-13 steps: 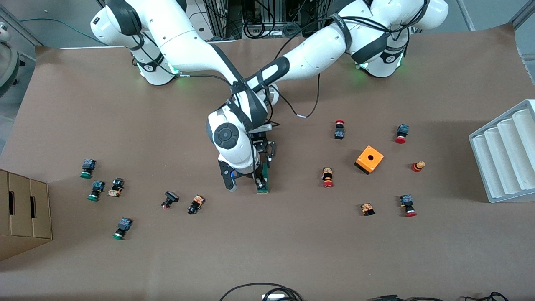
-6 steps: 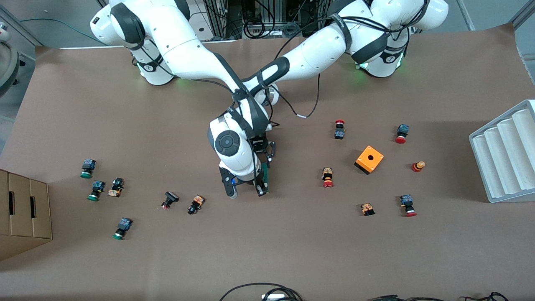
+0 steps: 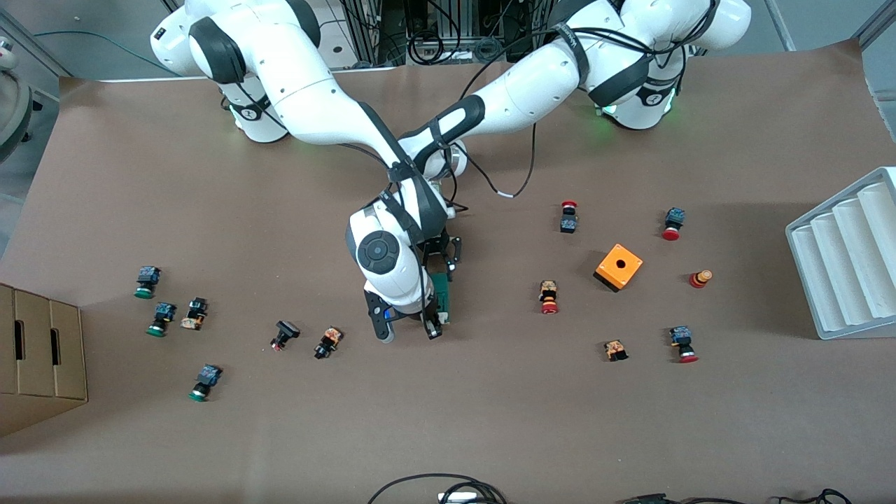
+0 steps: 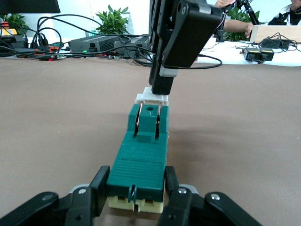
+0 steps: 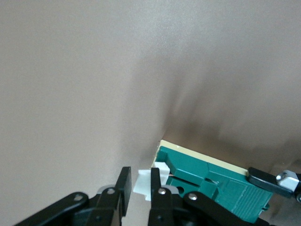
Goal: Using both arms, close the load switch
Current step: 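Press the white lever down toward the switch base with the right gripper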
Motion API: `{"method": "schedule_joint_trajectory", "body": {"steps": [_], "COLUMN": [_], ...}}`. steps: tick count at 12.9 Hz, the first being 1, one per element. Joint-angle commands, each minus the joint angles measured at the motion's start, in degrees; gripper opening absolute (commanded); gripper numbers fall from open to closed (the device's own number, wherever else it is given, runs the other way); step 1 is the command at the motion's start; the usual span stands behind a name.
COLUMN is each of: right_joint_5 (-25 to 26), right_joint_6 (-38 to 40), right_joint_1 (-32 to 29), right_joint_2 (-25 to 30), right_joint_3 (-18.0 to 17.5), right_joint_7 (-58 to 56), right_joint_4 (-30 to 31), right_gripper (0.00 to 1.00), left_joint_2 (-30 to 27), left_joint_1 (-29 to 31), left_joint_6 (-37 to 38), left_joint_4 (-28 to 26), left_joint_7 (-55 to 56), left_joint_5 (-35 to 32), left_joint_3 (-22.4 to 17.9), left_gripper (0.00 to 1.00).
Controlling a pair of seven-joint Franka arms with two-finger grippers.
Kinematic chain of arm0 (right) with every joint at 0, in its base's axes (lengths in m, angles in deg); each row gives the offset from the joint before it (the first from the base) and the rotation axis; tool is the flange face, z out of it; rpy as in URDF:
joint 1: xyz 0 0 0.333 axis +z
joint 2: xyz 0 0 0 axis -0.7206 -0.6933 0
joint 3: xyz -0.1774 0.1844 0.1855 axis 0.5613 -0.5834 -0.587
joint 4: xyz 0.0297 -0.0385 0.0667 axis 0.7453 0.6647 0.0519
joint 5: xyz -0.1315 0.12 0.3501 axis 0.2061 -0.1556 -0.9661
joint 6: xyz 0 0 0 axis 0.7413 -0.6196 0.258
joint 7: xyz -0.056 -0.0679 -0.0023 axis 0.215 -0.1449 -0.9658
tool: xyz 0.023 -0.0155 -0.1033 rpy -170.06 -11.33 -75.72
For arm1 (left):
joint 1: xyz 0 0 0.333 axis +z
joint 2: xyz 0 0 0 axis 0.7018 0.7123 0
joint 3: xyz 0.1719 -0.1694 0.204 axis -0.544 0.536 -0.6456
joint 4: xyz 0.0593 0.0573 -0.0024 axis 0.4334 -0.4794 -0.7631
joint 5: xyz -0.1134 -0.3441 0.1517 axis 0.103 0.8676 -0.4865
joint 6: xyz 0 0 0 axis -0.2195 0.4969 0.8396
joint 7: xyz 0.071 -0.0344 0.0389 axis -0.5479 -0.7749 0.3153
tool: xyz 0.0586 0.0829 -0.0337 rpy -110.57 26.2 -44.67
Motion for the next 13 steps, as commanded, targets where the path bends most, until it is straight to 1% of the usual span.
{"method": "schedule_joint_trajectory", "body": {"steps": [1,6,9,10,11,12,13], "right_joint_5": [-0.91,-0.91,-0.91,-0.91,-0.91,-0.91,-0.91], "right_joint_6": [-0.33,-0.33,0.28,0.63,0.9,2.29,4.05], "right_joint_1": [-0.39,-0.39,-0.47,-0.65,-1.08,-1.52,-2.31], "right_joint_2": [-2.54,-2.8,-1.75,-1.4,-0.44,0.79,2.45], "right_joint_3": [0.09,0.09,0.0,0.0,0.0,0.0,0.09], "right_joint_7": [-0.86,-0.86,-0.77,-0.94,-0.94,-1.2,-2.69], "right_joint_4": [-2.44,-2.44,-2.35,-2.35,-2.35,-2.35,-2.18], "right_gripper": [0.23,0.23,0.25,0.36,0.81,1.0,1.0], "left_joint_2": [-0.16,-0.07,-0.07,-0.07,0.02,0.11,0.11], "left_joint_1": [-0.23,-0.14,-0.14,-0.05,-0.14,-0.14,-0.14], "left_joint_6": [0.27,0.27,0.27,0.27,0.27,0.27,0.27], "left_joint_4": [0.18,0.09,0.09,0.09,0.09,0.09,0.01], "left_joint_7": [-1.28,-1.2,-1.28,-1.28,-1.28,-1.2,-1.28], "left_joint_5": [0.16,0.25,0.07,0.16,0.16,0.16,0.16], "left_joint_3": [-0.13,-0.13,-0.13,-0.13,-0.13,-0.13,-0.13], "left_gripper": [0.54,0.54,0.54,0.54,0.54,0.54,0.54]}}
